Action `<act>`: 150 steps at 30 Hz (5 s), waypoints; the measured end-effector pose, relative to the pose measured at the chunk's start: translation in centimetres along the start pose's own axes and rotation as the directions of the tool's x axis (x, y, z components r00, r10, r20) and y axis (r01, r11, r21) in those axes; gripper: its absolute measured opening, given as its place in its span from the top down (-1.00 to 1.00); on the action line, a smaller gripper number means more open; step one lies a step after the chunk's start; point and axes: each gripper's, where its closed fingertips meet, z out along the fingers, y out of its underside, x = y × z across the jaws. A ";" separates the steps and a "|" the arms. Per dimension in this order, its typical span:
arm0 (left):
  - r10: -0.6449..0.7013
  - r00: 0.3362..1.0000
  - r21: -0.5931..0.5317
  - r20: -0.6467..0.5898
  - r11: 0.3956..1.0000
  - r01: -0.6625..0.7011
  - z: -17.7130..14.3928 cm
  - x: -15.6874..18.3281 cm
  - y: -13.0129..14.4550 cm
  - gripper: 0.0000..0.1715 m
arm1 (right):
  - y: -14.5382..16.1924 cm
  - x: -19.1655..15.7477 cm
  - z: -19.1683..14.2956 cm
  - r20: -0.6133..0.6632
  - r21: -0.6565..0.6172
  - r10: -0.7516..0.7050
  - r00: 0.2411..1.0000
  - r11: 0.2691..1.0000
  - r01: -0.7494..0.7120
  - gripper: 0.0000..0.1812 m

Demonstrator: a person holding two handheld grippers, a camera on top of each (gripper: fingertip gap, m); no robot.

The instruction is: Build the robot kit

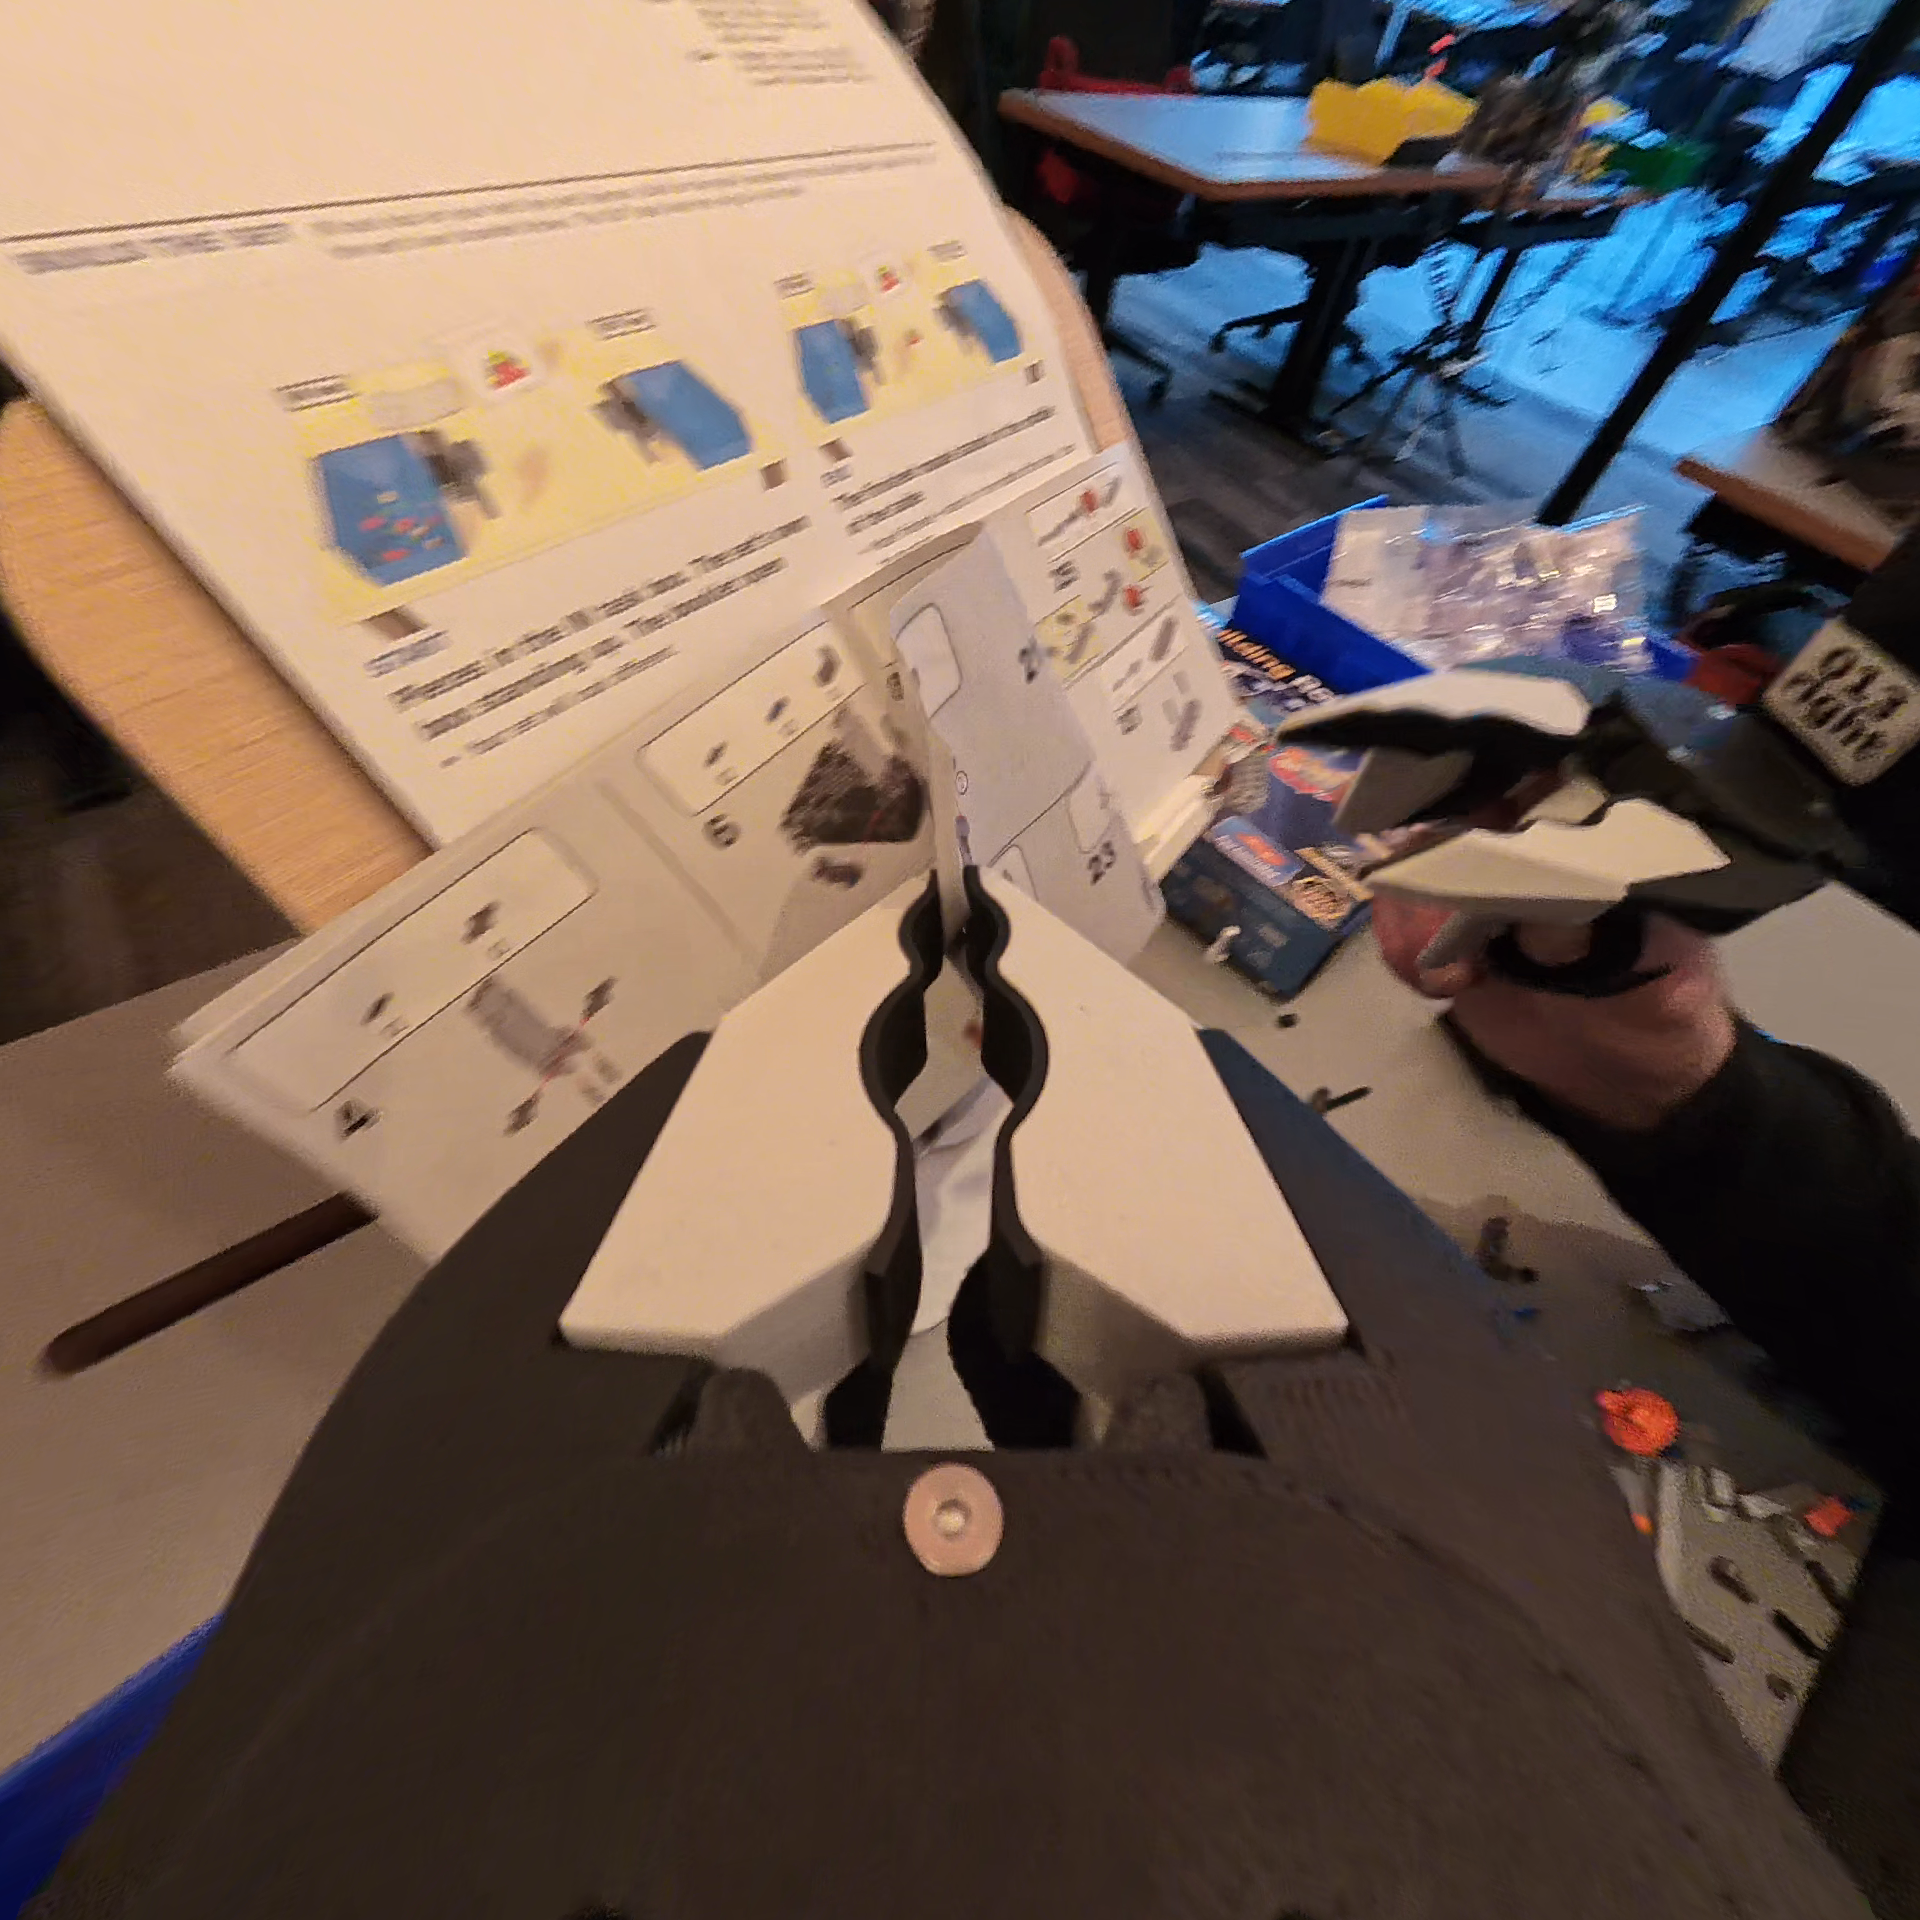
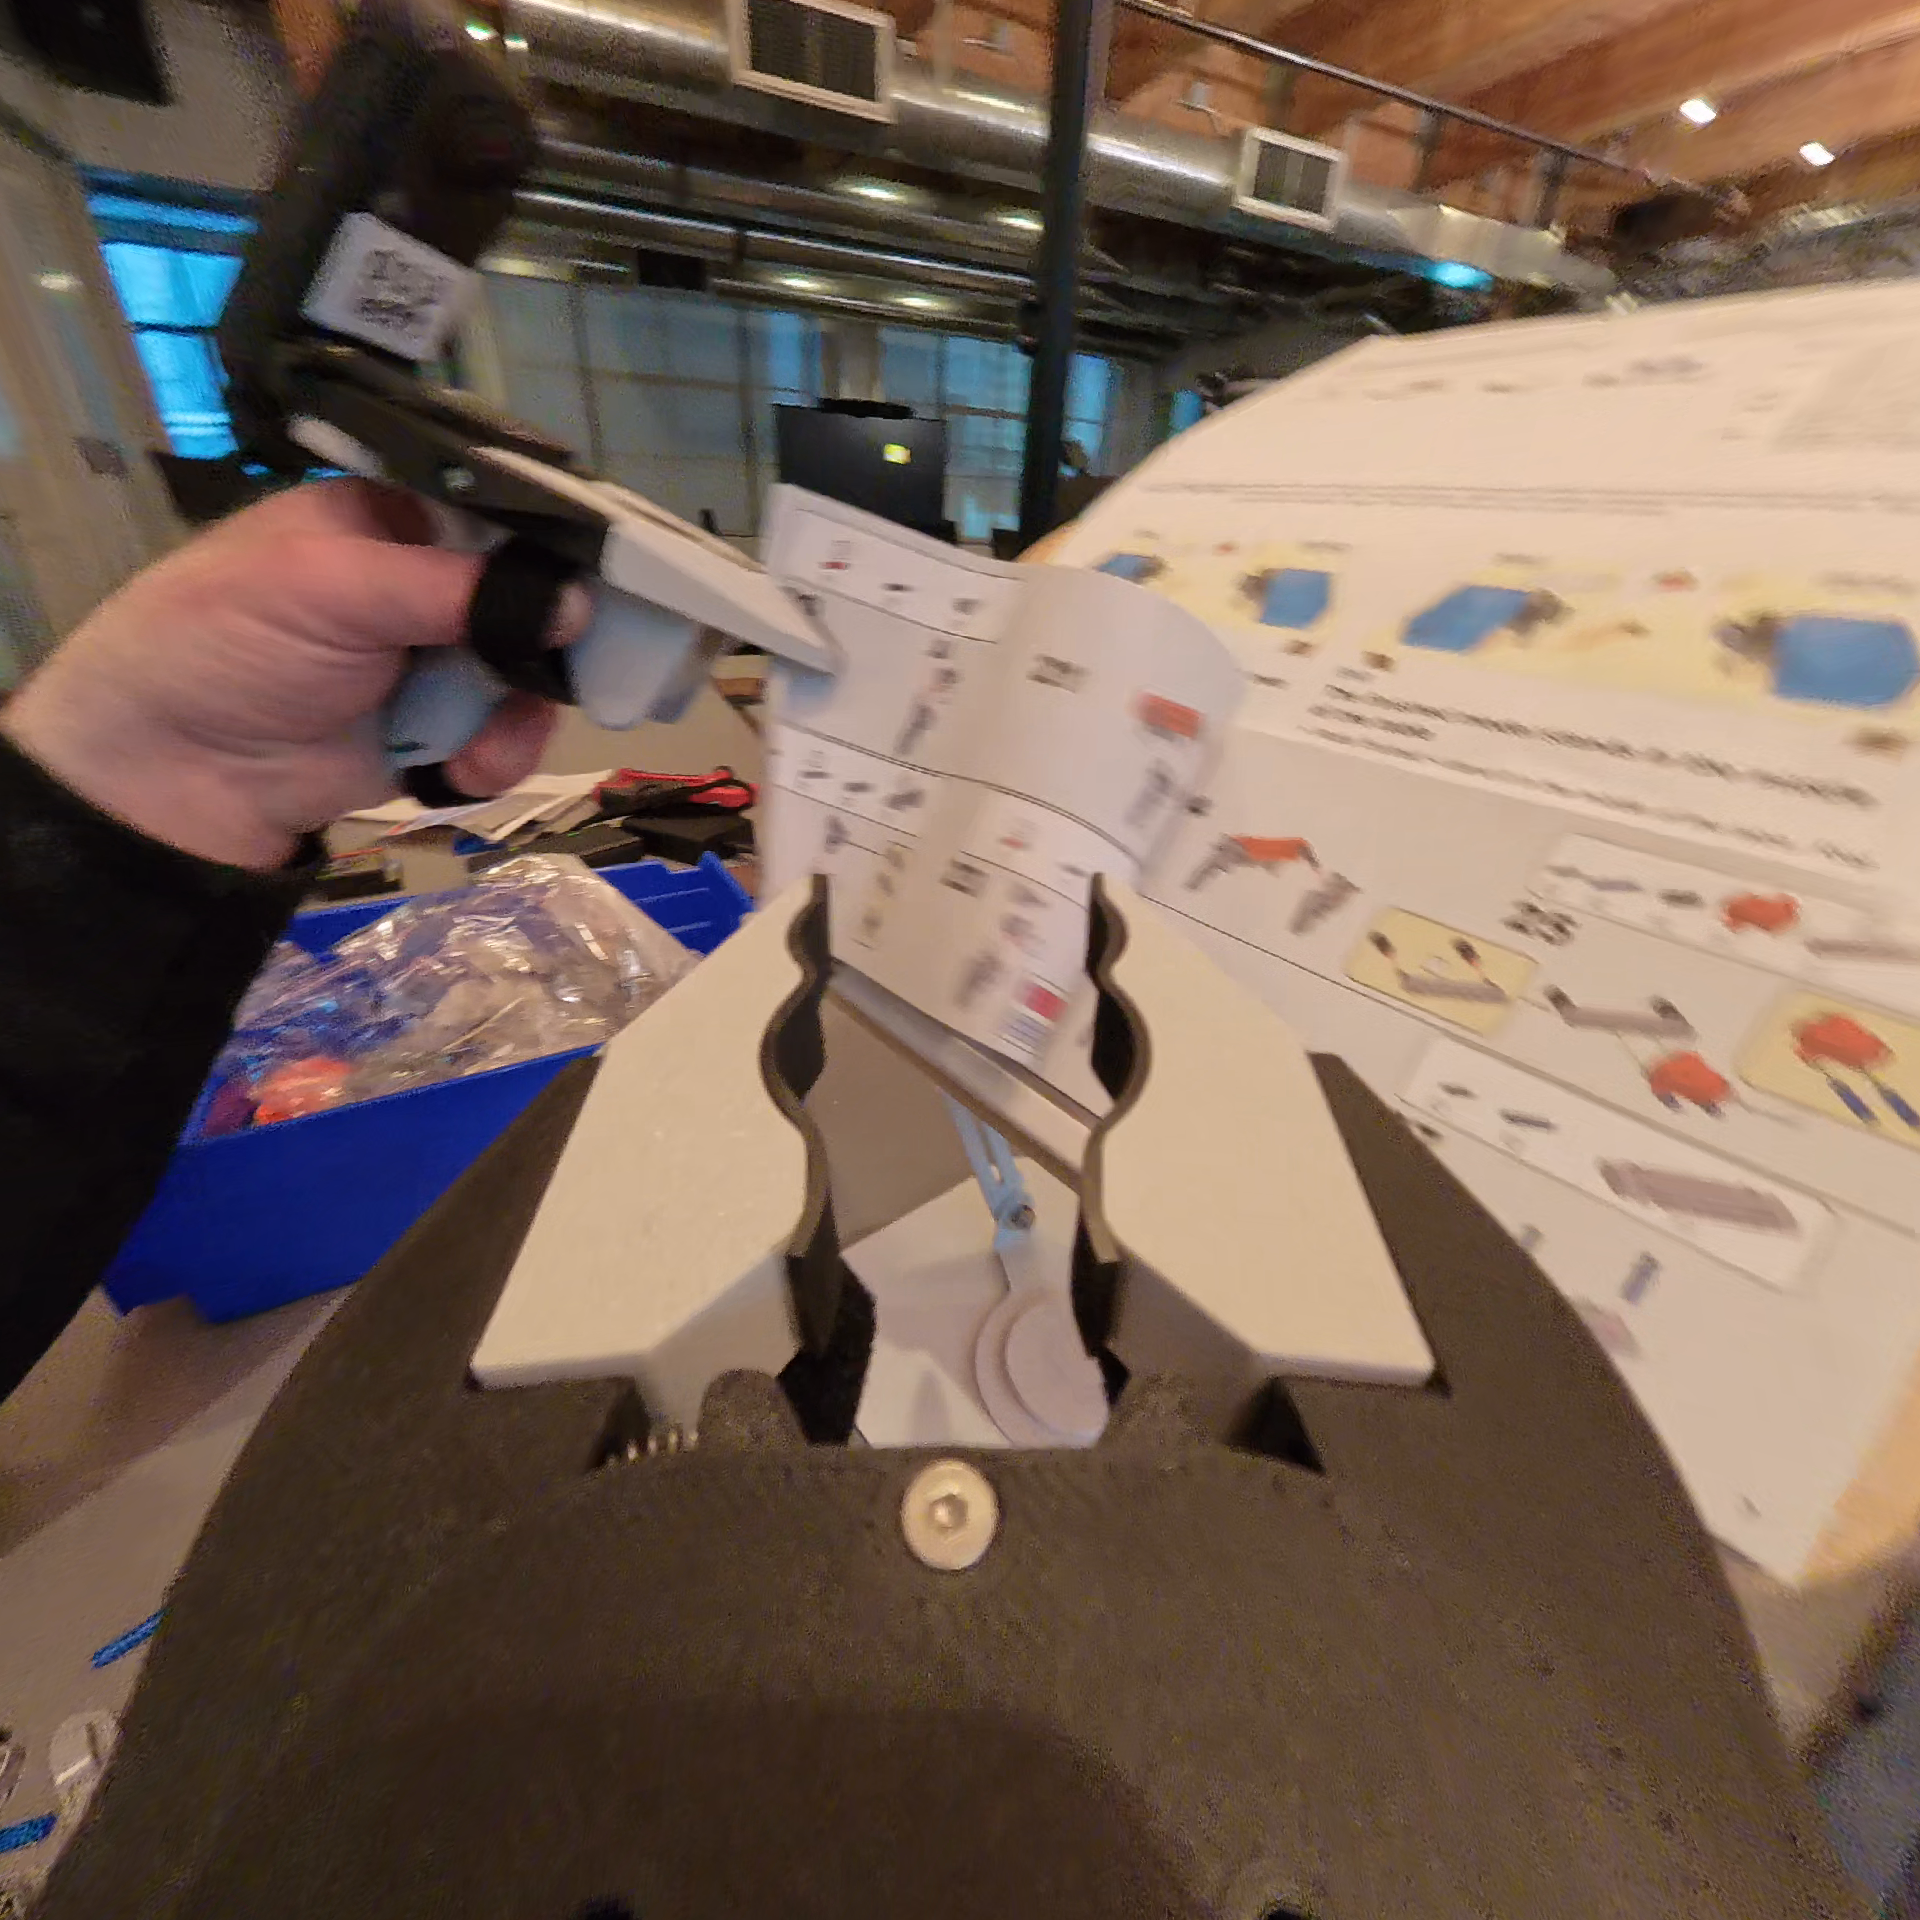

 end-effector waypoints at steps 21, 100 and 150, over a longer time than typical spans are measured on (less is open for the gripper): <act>-0.035 0.949 -0.155 0.313 0.984 0.088 -1.4 -7.8 4.3 0.95 | 6.5 10.9 -3.1 -0.453 -0.264 -0.165 0.876 0.963 0.045 0.14; -0.024 0.950 -0.135 0.312 0.988 0.069 -1.8 -7.4 3.7 1.00 | 6.5 13.0 -5.3 -0.565 -0.274 -0.160 0.809 0.962 -0.002 0.50; -0.064 0.879 -0.075 0.473 0.991 0.112 -3.7 -10.3 3.2 0.55 | -3.9 10.3 -10.0 -0.529 -0.161 -0.075 0.845 0.987 -0.013 0.74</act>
